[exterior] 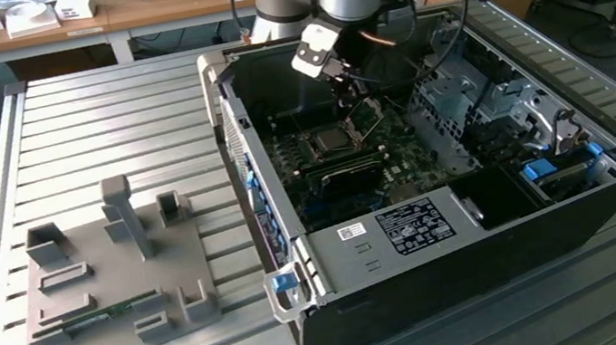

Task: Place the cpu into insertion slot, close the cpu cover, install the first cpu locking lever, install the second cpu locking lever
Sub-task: 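Close the cpu cover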

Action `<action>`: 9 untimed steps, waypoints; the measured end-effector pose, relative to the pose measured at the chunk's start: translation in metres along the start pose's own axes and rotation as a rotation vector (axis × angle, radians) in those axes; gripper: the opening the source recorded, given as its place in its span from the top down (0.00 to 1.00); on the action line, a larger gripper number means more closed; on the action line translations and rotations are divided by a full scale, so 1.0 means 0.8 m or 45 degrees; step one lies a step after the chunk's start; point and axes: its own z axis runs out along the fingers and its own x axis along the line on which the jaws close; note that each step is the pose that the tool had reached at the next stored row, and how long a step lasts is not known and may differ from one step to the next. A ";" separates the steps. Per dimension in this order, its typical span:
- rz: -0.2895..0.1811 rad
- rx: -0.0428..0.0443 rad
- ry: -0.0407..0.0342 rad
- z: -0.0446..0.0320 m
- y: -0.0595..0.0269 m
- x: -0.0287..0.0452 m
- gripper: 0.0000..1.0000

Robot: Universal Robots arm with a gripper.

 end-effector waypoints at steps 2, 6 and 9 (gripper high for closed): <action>0.000 0.000 0.0000 0.0000 0.000 0.0000 0.89; 0.000 0.000 -0.0001 -0.0033 0.001 0.0002 0.89; 0.000 0.000 -0.0001 -0.0061 0.001 0.0003 0.89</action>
